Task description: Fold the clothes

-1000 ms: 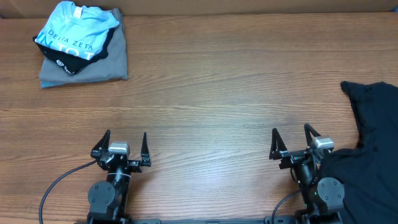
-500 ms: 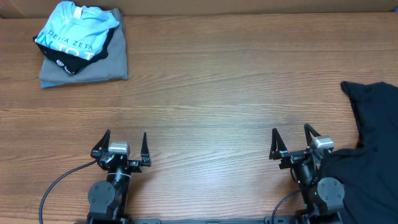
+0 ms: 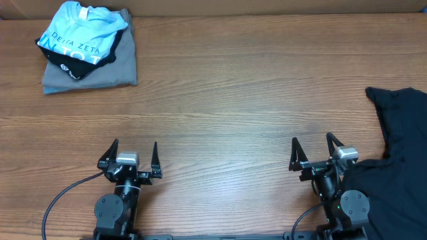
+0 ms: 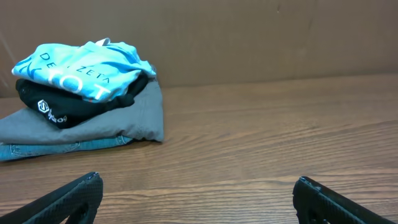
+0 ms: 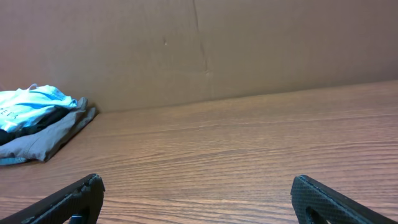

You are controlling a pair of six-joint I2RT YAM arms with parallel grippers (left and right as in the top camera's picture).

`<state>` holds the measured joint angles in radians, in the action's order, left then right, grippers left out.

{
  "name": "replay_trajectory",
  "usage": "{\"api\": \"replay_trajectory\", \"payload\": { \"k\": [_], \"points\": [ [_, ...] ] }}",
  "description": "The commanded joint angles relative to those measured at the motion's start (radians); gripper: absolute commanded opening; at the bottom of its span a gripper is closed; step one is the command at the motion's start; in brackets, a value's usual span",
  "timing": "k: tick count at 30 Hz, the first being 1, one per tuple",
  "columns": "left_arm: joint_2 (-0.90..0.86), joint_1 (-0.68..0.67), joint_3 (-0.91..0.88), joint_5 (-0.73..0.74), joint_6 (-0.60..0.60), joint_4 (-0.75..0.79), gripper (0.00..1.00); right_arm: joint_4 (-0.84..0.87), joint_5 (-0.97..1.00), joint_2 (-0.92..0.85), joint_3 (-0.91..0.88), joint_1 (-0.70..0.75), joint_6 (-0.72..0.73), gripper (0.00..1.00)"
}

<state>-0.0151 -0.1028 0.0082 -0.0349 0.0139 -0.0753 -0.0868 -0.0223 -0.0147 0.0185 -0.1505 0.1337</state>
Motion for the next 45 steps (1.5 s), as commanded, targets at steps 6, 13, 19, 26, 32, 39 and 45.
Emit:
{"api": "replay_trajectory", "payload": {
  "k": [6,13,19,26,32,39,45],
  "points": [
    [0.010,0.005,-0.003,-0.009,0.001,0.004,1.00,0.011,0.009,0.012,-0.011,0.006,0.000,1.00],
    [0.010,0.005,-0.003,-0.013,0.002,0.069,1.00,0.115,-0.055,0.012,-0.010,0.006,0.117,1.00],
    [0.010,0.005,-0.003,0.000,0.002,0.276,1.00,0.203,-0.059,0.012,0.048,0.006,0.155,1.00],
    [-0.014,0.005,0.153,0.010,0.043,0.156,1.00,-0.031,-0.058,-0.036,0.228,0.006,0.151,1.00],
    [-0.236,0.005,0.450,0.001,0.069,-0.111,1.00,-0.330,-0.063,-0.271,0.476,0.006,0.156,1.00],
    [-0.630,0.005,0.843,0.012,0.068,-0.327,1.00,-0.640,-0.112,-0.695,0.883,0.006,0.172,1.00],
    [-0.956,0.005,1.224,0.095,0.056,-0.640,1.00,-0.937,-0.233,-1.064,1.256,0.006,0.117,1.00]
  ]
}}
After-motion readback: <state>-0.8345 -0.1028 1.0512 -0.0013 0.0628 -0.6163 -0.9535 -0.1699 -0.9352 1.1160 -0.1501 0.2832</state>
